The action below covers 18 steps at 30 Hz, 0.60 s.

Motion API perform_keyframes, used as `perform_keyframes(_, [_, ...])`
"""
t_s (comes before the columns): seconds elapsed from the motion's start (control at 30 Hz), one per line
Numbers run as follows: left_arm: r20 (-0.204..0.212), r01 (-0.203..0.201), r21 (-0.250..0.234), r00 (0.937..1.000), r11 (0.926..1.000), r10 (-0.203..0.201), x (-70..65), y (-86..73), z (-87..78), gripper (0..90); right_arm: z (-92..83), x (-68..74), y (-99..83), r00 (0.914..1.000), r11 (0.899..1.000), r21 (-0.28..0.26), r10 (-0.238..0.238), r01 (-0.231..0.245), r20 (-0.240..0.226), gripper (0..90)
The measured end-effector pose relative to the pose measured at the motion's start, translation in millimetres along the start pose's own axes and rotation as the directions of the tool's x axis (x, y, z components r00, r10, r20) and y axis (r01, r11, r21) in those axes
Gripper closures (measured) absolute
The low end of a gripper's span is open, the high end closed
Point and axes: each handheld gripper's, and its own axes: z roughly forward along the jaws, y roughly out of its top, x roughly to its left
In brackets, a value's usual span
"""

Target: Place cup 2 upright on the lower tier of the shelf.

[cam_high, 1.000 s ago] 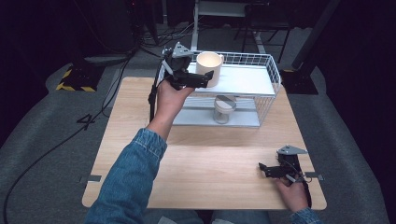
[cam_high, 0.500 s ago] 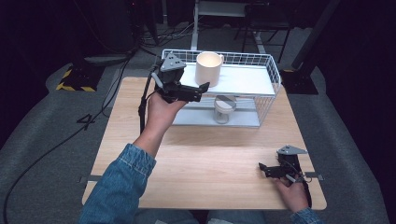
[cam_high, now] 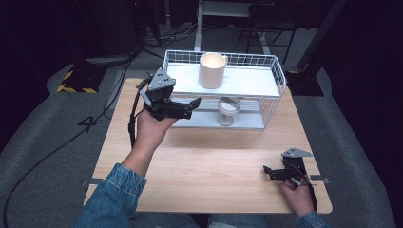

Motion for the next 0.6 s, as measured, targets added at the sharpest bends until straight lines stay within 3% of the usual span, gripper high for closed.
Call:
perform_keyframes(0.2, [0.007,0.006,0.003,1.0000,1.0000,-0.006,3.9,-17.9,-12.2,0.0,0.0,0.0,0.0,1.0000,1.000,-0.001,-0.002,0.002,0.000,0.0])
perform_keyframes(0.6, [-0.031,0.043,0.030,0.9986,0.9986,-0.042,15.5,-58.9,-35.9,0.0,0.0,0.1,0.0,1.0000,1.000,-0.002,-0.004,0.004,0.001,0.2])
